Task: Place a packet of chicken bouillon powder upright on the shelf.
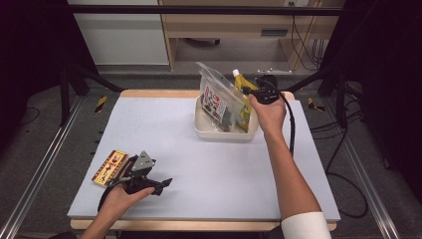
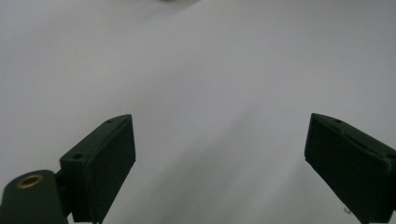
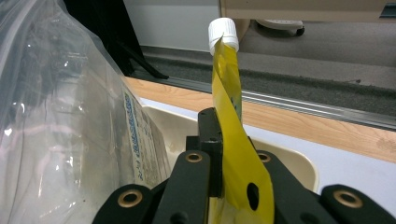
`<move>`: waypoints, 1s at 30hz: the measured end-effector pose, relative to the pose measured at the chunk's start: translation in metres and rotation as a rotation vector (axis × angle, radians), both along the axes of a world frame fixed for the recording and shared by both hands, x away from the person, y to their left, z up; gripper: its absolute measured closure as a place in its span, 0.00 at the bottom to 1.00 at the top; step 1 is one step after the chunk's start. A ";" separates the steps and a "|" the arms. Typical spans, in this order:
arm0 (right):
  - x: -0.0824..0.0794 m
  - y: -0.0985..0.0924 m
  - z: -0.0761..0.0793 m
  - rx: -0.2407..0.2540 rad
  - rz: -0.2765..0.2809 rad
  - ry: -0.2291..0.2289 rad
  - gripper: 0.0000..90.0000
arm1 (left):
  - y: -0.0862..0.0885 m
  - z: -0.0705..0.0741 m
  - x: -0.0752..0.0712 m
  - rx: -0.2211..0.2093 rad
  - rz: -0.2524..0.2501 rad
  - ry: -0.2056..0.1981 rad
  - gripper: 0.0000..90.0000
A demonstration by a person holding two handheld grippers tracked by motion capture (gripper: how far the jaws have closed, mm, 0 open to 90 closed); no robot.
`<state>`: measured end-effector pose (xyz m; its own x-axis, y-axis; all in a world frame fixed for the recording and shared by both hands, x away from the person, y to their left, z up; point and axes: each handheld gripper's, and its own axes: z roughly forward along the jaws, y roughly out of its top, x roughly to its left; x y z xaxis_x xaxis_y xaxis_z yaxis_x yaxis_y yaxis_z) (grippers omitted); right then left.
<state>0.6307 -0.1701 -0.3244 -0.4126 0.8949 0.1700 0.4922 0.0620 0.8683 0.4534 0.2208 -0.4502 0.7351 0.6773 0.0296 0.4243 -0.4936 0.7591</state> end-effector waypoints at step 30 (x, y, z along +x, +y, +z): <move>-0.015 -0.002 -0.007 -0.042 -0.009 0.012 0.93 | 0.001 0.000 0.000 0.005 0.001 -0.002 0.09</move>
<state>0.6155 -0.1719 -0.3315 -0.4024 0.9051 0.1372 0.5032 0.0935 0.8591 0.4530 0.2219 -0.4500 0.7344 0.6779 0.0344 0.4231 -0.4968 0.7577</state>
